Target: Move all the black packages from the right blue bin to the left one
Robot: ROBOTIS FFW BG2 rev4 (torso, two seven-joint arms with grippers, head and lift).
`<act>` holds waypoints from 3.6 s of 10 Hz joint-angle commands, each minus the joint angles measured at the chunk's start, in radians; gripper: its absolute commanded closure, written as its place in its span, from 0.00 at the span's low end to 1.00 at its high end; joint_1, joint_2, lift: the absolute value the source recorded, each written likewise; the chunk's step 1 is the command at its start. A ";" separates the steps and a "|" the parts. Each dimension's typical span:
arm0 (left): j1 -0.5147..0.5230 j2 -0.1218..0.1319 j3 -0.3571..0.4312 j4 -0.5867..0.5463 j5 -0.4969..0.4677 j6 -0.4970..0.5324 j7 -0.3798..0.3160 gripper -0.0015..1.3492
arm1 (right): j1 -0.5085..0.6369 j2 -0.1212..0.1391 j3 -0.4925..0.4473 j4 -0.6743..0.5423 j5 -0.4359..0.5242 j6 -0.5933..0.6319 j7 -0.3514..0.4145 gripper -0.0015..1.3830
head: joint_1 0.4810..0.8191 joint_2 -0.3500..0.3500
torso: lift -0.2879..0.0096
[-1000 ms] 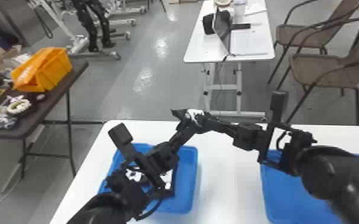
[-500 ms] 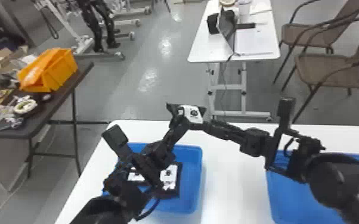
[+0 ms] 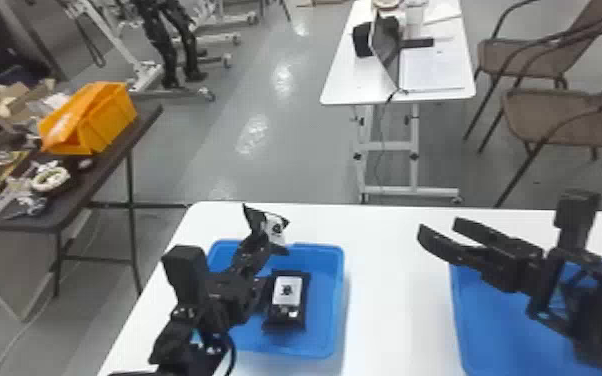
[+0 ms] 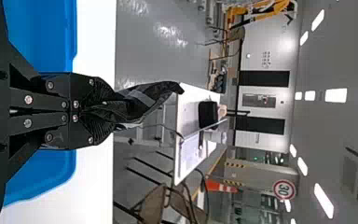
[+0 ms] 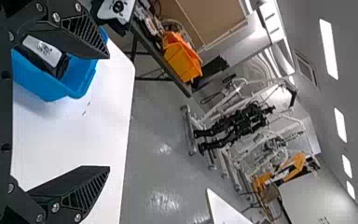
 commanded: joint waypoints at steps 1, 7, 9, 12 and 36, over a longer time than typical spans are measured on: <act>0.051 -0.019 0.033 0.000 -0.152 -0.062 -0.005 0.90 | 0.055 0.004 -0.064 -0.067 0.058 0.015 -0.003 0.12 | 0.63 0.86 | 0.83; 0.008 -0.019 0.098 -0.048 -0.092 -0.020 -0.121 0.16 | 0.243 0.058 -0.279 -0.439 0.400 0.226 -0.053 0.12 | 0.63 0.75 | 0.83; 0.005 -0.019 0.105 -0.104 -0.084 0.038 -0.123 0.16 | 0.322 0.087 -0.334 -0.487 0.484 0.268 -0.058 0.12 | 0.63 0.66 | 0.83; 0.007 -0.019 0.125 -0.134 -0.064 0.064 -0.124 0.16 | 0.414 0.087 -0.359 -0.433 0.463 0.233 -0.185 0.12 | 0.63 0.58 | 0.83; 0.022 -0.019 0.131 -0.097 -0.026 0.070 -0.152 0.17 | 0.408 0.052 -0.104 -0.241 -0.093 -0.112 -0.922 0.67 | 0.63 0.63 | 0.83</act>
